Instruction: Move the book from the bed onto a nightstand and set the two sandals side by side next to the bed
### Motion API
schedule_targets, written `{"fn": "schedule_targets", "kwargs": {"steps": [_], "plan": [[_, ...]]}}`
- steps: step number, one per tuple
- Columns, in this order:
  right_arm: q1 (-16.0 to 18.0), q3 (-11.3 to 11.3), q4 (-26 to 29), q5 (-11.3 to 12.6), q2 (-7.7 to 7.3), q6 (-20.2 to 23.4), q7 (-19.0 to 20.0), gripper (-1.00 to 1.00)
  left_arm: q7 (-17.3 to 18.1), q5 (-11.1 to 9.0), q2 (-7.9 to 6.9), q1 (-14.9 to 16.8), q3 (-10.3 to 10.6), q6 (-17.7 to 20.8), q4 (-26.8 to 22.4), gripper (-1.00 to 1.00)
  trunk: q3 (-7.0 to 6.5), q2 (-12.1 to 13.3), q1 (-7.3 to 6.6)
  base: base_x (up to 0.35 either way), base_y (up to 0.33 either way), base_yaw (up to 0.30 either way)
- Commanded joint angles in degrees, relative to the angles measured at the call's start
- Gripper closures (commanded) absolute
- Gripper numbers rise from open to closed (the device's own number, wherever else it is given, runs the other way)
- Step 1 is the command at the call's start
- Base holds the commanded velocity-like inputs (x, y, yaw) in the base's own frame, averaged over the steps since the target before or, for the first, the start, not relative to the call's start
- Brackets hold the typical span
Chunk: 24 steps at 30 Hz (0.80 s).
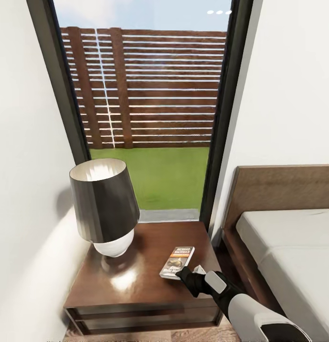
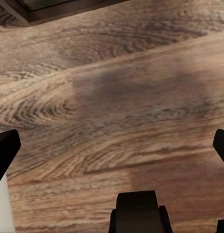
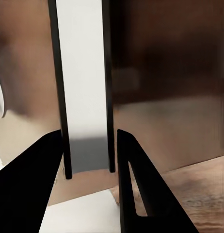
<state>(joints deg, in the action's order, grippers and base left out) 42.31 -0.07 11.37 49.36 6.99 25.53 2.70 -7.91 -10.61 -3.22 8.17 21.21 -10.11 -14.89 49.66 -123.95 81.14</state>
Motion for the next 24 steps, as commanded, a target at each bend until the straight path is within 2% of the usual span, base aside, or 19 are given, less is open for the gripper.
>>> {"fn": "schedule_targets", "kwargs": {"steps": [1, 24], "plan": [[0.1, 0.0, 0.0, 0.0, 0.01, 0.2, -0.2, 1.0, -0.3, -0.5, -0.03, 0.0, 0.5, -0.2, 0.0, -1.0, 0.24, -0.4, 0.22, 0.0, 0.0, 0.0], [1.0, 0.1, 0.1, 0.1, 0.04, 0.2, -1.4, 1.0, -0.3, -0.5, -0.03, 0.0, 0.6, -0.2, 0.0, -1.0, 0.42, -0.8, 0.43, 0.0, 0.0, 0.0]]}}
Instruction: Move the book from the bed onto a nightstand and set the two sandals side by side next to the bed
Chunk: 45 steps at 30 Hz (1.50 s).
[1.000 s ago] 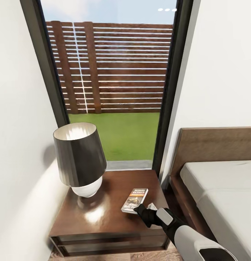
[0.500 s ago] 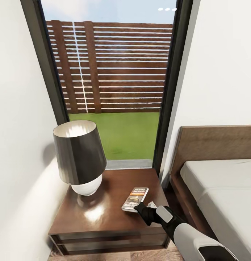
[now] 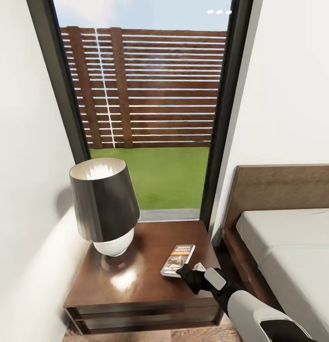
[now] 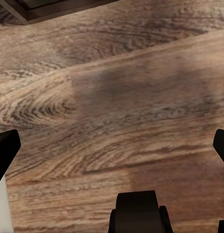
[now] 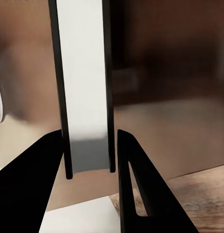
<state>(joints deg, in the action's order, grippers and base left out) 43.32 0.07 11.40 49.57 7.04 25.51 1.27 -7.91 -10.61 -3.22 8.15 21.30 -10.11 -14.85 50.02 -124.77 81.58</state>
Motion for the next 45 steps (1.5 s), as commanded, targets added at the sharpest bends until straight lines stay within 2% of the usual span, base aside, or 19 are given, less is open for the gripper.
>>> {"fn": "schedule_targets", "kwargs": {"steps": [1, 8, 9, 34, 45], "plan": [[0.0, 0.0, 0.0, -0.1, -0.01, 0.2, 0.1, 1.0, -0.3, -0.6, -0.04, 0.0, 0.5, -0.2, 0.0, -1.0, 0.05, 0.0, -0.01, 0.0, 0.0, 0.0], [0.0, 0.0, 0.0, -0.1, -0.01, 0.2, 0.0, 1.0, -0.3, -0.6, -0.04, 0.0, 0.5, -0.2, 0.0, -1.0, 0.05, 0.0, -0.01, 0.0, 0.0, 0.0], [0.0, -0.1, 0.0, -0.1, -0.01, 0.2, 0.0, -1.0, -0.3, -0.6, -0.04, 0.0, 0.5, -0.2, 0.0, -1.0, 0.05, 0.0, -0.01, 0.0, 0.0, 0.0], [0.0, 0.0, -0.1, -0.1, -0.01, 0.2, 0.0, -1.0, -0.3, -0.6, -0.12, 0.0, 0.5, -0.2, 0.0, -1.0, 0.05, 0.0, -0.01, 0.0, 0.0, 0.0], [0.0, 0.0, -0.1, -0.1, -0.01, 0.2, 0.0, -1.0, -0.4, -0.5, -0.07, 0.0, 0.5, -0.2, 0.0, -1.0, -1.92, 4.4, -2.43, 0.0, 0.0, 0.0]]}}
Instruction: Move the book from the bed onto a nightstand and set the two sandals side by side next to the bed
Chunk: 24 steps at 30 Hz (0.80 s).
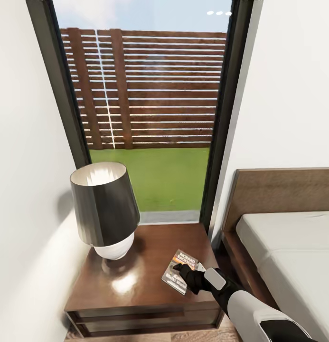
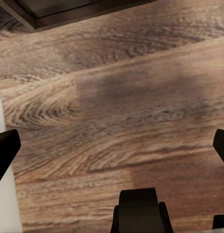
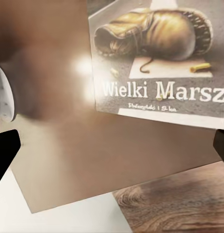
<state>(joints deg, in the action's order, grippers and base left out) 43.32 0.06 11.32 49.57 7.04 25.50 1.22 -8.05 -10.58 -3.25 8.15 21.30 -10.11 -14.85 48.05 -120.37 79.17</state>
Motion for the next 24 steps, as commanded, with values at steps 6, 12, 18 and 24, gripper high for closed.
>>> {"fn": "schedule_targets", "kwargs": {"steps": [6, 12, 18, 24], "plan": [[0.0, 0.0, 0.0, -0.1, -0.01, 0.2, 0.1, -1.0, -0.3, -0.5, -0.02, 0.0, 0.5, -0.2, 0.0, -1.0, -1.03, 2.4, -1.33, 0.0, 0.0, 0.0], [0.0, 0.0, 0.0, -0.1, -0.05, 0.2, 0.1, -1.0, -0.3, -0.5, -0.05, 0.0, 0.5, -0.2, 0.1, -1.0, -2.11, 4.8, -2.65, 0.0, 0.0, 0.0], [0.0, 0.1, 0.0, -0.1, -0.02, 0.2, 0.2, -1.0, -0.3, -0.5, -0.07, 0.0, 0.5, -0.2, 0.1, -1.0, -3.18, 7.2, -3.97, 0.0, 0.0, 0.0], [0.0, 0.2, 0.1, -0.2, 0.0, -0.1, 0.2, -1.0, -0.4, -0.5, -0.1, 0.0, 0.5, -0.2, 0.2, -1.0, -4.26, 9.6, -5.29, 0.0, 0.0, 0.0]]}}
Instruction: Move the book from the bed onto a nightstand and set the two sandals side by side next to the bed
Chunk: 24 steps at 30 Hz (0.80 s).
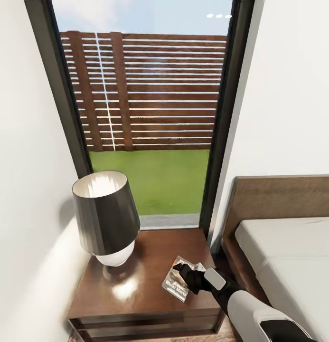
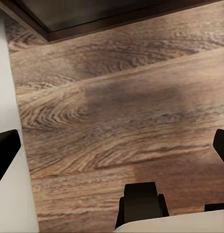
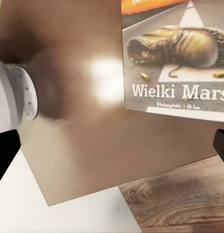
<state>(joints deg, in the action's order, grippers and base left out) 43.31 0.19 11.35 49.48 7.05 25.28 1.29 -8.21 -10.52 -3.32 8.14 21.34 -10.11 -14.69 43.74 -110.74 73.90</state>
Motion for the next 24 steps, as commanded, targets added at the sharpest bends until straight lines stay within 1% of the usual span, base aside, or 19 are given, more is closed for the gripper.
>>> {"fn": "schedule_targets", "kwargs": {"steps": [1, 24], "plan": [[0.0, 0.0, 0.0, -0.1, -0.01, 0.2, 0.1, -1.0, -0.3, -0.6, -0.04, 0.0, 0.5, -0.2, 0.0, -1.0, -0.13, 0.4, -0.23, 0.0, 0.0, 0.0], [0.0, 0.4, 0.0, -0.5, 0.16, -0.3, 0.4, -1.0, -0.5, -0.5, -0.12, 0.0, 0.5, -0.1, 0.1, -1.0, -4.26, 9.6, -5.29, 0.0, 0.0, 0.0]]}}
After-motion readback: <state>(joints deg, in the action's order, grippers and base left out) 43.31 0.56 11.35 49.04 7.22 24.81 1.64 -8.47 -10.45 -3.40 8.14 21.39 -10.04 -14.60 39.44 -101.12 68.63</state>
